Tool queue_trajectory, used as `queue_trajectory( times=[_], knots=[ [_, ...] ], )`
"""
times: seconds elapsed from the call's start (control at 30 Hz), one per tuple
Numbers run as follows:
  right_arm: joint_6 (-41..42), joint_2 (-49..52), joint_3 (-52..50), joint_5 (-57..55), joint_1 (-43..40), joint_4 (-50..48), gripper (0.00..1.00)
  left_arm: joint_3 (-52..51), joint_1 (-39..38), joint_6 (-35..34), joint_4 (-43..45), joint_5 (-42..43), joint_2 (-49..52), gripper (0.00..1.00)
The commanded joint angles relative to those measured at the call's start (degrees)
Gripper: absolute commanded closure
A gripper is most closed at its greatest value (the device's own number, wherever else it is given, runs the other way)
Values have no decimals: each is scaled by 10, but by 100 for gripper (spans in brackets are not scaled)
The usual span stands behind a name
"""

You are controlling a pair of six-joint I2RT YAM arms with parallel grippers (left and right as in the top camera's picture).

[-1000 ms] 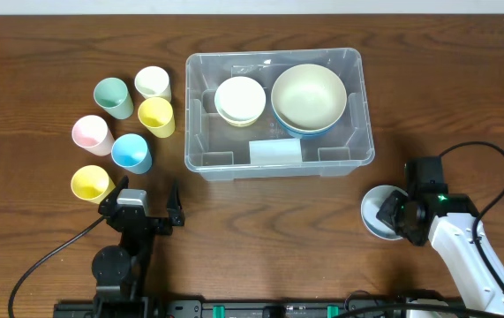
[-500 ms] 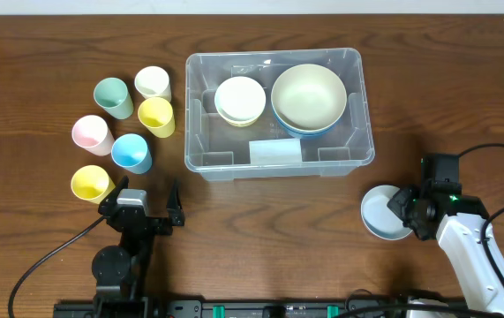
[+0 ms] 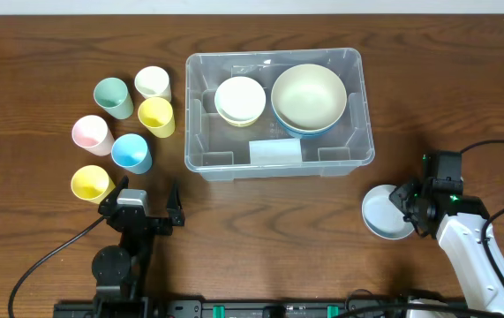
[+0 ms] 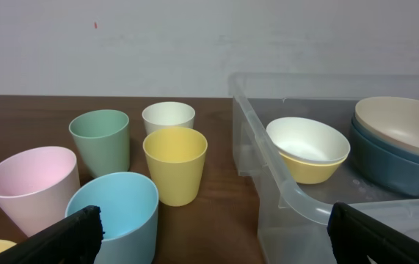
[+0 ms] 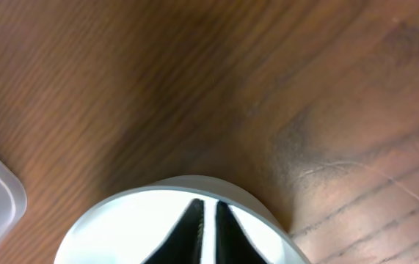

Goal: Pack container
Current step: 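Adjust the right gripper around the pale blue bowl rim and grasp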

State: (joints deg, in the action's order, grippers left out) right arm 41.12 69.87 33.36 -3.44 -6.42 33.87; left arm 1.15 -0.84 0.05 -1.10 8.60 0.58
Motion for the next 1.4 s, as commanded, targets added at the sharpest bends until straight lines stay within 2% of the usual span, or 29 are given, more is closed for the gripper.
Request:
queue_trajectory(
  times=[0.0,0.1,0.33,0.47,0.7,1.0,1.23,1.3,1.37],
  knots=[
    [-33,-2,13,28,-4,4,80,-9,2,6,-19,6,-3,2],
    [-67,-2,33,59,-4,21,76,-9,2,6,-19,6,-3,2],
    [-102,-3,73,80,-5,74,76,-9,2,6,-19,6,-3,2],
    [-120,-6,85,77,-9,89,68,-9,2,6,-19,6,-3,2],
    [-144,-6,86,2,-42,123,65,-9,2,6,-19,6,-3,2],
    [-197,1,86,-2,-61,131,62,-9,2,6,-19,6,-3,2],
    [-204,30,80,-2,-61,144,64,-9,2,6,-19,6,-3,2],
    [-204,38,79,-2,-61,144,67,-9,2,6,-19,6,-3,2],
    [-201,45,79,-2,-61,143,73,-9,2,6,-19,6,-3,2]
  ],
)
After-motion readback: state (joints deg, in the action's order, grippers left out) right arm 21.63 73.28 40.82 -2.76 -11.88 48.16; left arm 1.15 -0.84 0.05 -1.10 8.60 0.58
